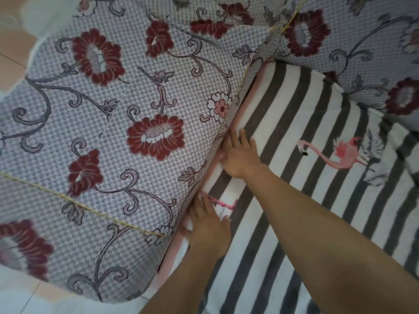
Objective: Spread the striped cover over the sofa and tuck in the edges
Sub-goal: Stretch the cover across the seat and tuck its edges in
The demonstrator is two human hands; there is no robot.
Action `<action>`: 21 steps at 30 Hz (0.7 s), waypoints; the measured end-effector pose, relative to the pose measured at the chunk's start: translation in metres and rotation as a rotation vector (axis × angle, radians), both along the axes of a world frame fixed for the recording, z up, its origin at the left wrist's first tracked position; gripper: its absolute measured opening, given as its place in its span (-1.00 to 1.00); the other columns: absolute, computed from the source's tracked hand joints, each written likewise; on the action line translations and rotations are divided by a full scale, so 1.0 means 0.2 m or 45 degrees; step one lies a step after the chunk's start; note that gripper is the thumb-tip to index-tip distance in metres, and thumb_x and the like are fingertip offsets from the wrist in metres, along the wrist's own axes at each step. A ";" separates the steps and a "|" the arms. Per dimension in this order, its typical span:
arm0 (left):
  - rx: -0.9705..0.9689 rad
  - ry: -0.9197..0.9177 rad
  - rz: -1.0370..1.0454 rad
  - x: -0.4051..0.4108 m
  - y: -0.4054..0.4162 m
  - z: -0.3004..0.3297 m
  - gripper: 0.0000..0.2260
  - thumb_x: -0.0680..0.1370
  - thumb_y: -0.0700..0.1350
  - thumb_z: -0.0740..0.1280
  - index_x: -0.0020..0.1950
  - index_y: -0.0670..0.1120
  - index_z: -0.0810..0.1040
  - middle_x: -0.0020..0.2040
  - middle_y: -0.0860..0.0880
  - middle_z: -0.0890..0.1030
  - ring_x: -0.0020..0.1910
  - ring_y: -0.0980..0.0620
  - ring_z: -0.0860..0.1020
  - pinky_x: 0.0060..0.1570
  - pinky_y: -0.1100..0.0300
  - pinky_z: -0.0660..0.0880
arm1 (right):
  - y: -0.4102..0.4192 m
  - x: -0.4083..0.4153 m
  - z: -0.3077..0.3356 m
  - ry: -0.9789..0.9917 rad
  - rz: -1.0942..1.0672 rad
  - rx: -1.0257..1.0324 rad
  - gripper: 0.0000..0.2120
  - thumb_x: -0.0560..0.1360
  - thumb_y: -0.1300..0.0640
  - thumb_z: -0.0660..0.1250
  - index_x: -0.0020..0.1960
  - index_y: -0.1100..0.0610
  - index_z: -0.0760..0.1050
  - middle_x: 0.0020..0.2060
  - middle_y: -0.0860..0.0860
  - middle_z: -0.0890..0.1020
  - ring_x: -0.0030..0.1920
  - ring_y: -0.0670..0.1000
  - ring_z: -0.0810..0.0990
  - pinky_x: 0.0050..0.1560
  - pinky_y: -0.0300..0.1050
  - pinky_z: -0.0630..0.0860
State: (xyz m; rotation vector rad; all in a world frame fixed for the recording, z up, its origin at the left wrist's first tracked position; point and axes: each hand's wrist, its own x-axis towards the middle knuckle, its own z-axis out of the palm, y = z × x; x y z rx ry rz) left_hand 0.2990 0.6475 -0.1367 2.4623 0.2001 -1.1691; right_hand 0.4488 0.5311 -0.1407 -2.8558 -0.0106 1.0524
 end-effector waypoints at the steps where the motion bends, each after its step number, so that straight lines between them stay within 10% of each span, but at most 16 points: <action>1: -0.016 -0.019 0.006 0.01 0.01 -0.02 -0.24 0.56 0.18 0.10 0.53 -0.13 -0.29 0.56 -0.11 -0.13 0.52 -0.13 0.00 0.38 -0.22 0.21 | 0.00 0.01 -0.01 0.029 0.020 -0.007 -0.38 0.62 -0.04 -0.03 0.56 0.07 -0.24 0.55 0.10 -0.25 0.53 0.17 -0.29 0.51 0.19 -0.25; 8: -0.046 -0.079 0.069 0.01 0.07 -0.01 -0.26 0.56 0.11 0.15 0.54 -0.16 -0.20 0.54 -0.16 0.03 0.49 -0.13 0.13 0.39 -0.14 0.25 | 0.02 -0.09 0.09 0.007 0.235 0.049 -0.41 0.63 0.03 0.03 0.57 0.13 -0.13 0.57 0.11 -0.06 0.56 0.12 -0.11 0.51 0.16 -0.18; 21: 0.022 0.156 0.112 -0.53 0.29 -0.07 -0.23 0.55 0.18 0.10 0.46 0.08 -0.46 0.54 -0.12 -0.31 0.50 -0.34 -0.01 0.40 -0.27 0.16 | 0.30 -0.54 0.04 0.244 0.476 0.024 -0.49 0.64 -0.06 -0.02 0.56 -0.03 0.01 0.55 0.12 -0.21 0.54 0.12 -0.27 0.50 0.23 -0.25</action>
